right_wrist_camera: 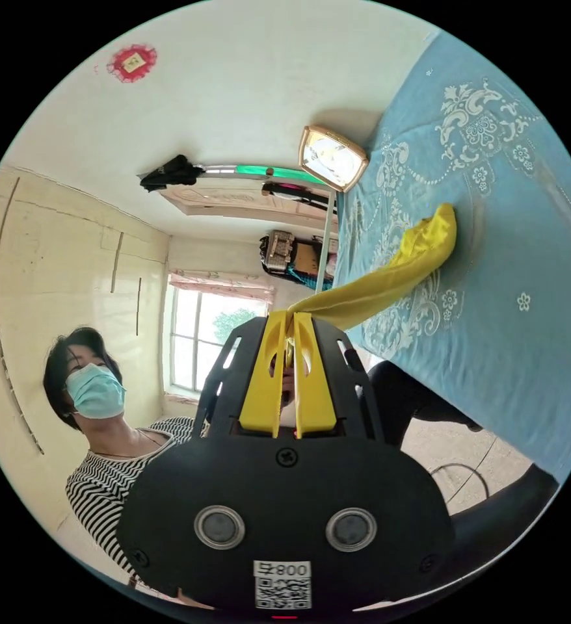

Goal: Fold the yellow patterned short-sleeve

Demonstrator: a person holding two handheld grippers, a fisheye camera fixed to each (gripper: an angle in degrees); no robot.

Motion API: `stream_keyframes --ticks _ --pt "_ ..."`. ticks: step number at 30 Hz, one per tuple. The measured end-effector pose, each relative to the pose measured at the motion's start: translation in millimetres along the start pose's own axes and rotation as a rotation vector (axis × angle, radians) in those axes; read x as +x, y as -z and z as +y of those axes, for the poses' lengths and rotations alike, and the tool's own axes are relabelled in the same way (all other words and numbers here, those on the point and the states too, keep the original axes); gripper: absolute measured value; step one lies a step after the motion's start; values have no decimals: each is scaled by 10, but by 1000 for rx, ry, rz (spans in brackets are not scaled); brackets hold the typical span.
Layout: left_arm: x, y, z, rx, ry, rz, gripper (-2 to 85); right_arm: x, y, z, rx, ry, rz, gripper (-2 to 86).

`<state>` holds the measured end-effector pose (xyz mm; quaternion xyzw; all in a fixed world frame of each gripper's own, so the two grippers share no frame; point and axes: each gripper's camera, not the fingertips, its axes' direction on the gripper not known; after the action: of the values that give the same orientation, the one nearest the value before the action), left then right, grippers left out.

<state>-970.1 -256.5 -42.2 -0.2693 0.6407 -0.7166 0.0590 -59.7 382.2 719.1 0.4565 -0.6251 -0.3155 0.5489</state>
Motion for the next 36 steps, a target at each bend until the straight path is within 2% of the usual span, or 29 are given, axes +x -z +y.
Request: stream_keyframes --ticks 9,14,18,22,24,31,36 --pt "1527 -1890 423 -218 -237 145 17 -1664 1276 1055 168 215 -47 17" --pt "1877 -3119 706 -336 -245 197 17 -2329 2085 1603 281 273 8 17" --pt "1894 -4384 891 -434 -193 175 17 -2443 2674 1758 369 226 20 17" --pt "1925 -5608 964 -485 -170 158 17 -2571 3427 1582 448 183 56 16" --pt "2076 -6479 957 -507 -202 151 17 -2723 3781 1355 460 192 89 16" --pt "2908 -8946 1068 -507 -368 253 17 -3891 5380 303 542 361 192 16" --pt "3211 -10730 1816 -601 -490 283 19 -4462 6414 151 614 381 396 17"
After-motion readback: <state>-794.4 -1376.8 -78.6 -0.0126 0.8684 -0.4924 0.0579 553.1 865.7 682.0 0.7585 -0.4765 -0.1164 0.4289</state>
